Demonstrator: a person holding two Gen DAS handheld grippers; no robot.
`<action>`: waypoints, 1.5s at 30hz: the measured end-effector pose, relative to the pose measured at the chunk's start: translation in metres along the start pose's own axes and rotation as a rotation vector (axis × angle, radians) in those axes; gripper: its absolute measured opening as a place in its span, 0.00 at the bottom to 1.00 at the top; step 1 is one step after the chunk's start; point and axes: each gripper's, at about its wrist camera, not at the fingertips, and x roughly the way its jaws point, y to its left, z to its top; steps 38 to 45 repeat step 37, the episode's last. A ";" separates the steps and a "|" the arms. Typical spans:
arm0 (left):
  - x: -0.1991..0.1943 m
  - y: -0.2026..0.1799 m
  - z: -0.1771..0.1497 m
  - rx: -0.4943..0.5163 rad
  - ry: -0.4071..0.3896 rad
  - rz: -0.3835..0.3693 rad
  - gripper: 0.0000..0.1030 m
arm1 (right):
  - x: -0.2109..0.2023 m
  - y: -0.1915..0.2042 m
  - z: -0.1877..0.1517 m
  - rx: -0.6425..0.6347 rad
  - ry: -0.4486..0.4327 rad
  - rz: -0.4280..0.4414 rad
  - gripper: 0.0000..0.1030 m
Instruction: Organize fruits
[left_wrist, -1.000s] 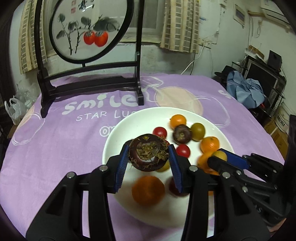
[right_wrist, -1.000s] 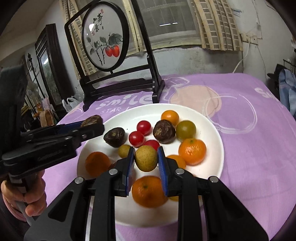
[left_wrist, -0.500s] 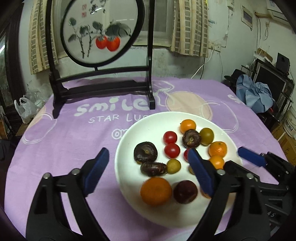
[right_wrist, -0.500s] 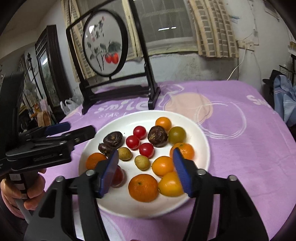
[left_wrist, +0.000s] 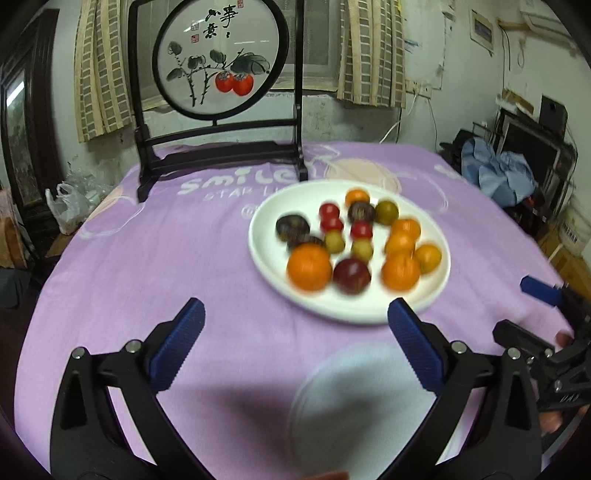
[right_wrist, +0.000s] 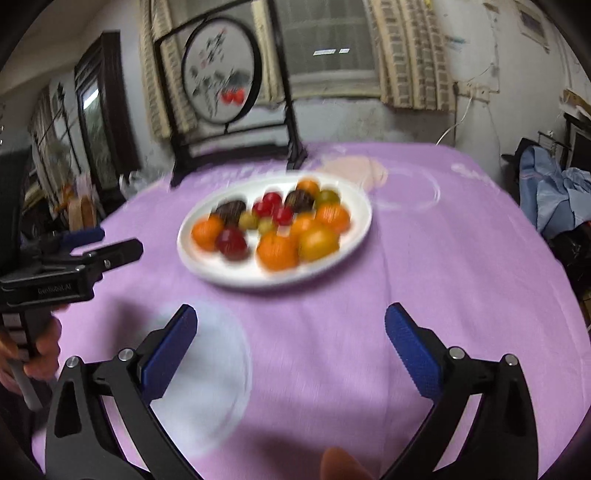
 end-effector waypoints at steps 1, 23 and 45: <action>-0.003 0.000 -0.009 0.013 0.010 0.006 0.98 | -0.002 0.002 -0.006 0.000 0.015 0.011 0.99; -0.029 0.010 -0.046 0.010 0.016 0.031 0.98 | -0.026 0.010 -0.029 -0.035 -0.008 0.018 0.99; -0.029 0.011 -0.049 0.014 0.005 0.059 0.98 | -0.022 0.013 -0.029 -0.055 0.001 0.005 0.99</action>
